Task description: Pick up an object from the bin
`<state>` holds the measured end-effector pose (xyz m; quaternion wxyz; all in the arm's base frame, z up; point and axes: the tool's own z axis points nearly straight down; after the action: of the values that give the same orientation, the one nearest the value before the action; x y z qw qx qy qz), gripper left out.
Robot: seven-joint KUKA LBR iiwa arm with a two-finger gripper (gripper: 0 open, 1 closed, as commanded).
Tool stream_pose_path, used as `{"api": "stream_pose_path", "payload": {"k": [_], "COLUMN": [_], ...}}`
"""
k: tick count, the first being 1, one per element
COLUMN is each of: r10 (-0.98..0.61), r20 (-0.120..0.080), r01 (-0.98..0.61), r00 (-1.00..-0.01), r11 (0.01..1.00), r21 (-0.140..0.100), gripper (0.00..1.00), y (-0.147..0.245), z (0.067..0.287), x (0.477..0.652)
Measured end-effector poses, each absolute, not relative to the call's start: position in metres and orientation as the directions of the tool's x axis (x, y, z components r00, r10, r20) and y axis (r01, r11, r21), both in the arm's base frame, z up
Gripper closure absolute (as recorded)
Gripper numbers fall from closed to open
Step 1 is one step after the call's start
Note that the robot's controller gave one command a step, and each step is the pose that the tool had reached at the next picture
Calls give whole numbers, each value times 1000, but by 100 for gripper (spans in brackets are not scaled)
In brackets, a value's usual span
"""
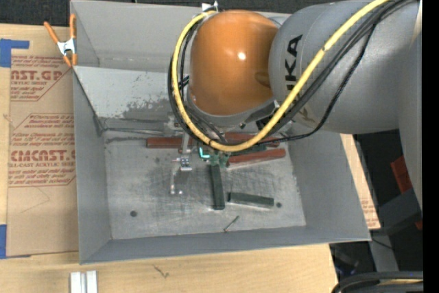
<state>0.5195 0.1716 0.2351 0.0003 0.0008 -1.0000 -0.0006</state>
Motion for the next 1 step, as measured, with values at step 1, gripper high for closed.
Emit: {"api": "stream_pose_path", "payload": {"k": [1], "r10": [0], "r20": [-1], "r01": [0], "r00": [-1000], "r11": [1000], "r21": [1], "gripper": [0], "y": [171], "z": [236], "x": [520]}}
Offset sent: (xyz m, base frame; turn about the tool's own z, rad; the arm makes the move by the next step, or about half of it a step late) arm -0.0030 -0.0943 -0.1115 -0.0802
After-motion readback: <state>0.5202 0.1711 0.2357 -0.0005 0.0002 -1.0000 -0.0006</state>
